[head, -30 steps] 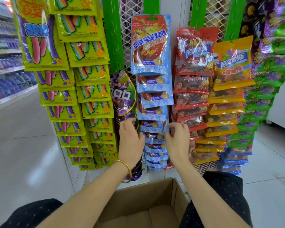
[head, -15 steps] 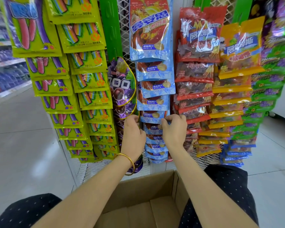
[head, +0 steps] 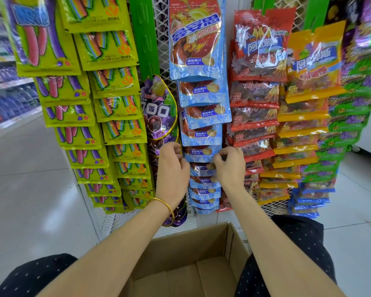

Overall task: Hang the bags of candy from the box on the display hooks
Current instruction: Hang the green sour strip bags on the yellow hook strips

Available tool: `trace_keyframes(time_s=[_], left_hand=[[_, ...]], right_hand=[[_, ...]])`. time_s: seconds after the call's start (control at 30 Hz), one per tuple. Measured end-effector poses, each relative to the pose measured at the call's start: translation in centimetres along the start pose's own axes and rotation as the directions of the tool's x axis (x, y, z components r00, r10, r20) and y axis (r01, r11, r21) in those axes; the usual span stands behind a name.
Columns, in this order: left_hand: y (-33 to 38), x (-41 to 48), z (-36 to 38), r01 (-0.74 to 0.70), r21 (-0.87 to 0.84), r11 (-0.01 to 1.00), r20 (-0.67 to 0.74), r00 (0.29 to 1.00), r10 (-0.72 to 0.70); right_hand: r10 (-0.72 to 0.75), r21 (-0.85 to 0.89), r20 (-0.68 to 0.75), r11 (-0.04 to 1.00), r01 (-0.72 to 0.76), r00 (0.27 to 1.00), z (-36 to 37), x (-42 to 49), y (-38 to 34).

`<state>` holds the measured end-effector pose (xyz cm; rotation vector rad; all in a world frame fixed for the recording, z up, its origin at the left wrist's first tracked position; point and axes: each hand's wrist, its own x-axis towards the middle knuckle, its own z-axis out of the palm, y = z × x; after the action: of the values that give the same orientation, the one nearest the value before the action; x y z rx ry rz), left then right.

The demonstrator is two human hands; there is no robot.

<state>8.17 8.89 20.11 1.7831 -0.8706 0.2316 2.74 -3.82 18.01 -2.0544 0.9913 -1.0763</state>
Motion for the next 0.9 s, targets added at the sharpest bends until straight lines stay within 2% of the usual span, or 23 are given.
trace_keyframes(time_s=[0.13, 0.27, 0.6, 0.9], left_hand=[[1.6, 1.4, -0.5, -0.129, 0.013, 0.992, -0.119, 0.984, 0.130], [3.1, 3.3, -0.6, -0.211, 0.179, 0.961, -0.131, 0.963, 0.235], [4.1, 5.3, 0.8, -0.114, 0.305, 0.945, -0.137, 0.977, 0.162], [3.7, 4.9, 0.5, -0.132, 0.249, 0.959, -0.175, 0.968, 0.179]], right_hand=[[-0.023, 0.047, 0.039, 0.999, 0.021, 0.999, -0.4, 0.1, 0.1], [-0.029, 0.048, 0.046, 0.999, 0.027, 0.999, -0.7, 0.2, 0.2], [-0.067, 0.044, 0.058, 0.997, 0.064, 0.996, -1.2, 0.5, 0.3], [-0.090, 0.054, 0.065, 0.995, 0.086, 0.994, -2.0, 0.0, -0.4]])
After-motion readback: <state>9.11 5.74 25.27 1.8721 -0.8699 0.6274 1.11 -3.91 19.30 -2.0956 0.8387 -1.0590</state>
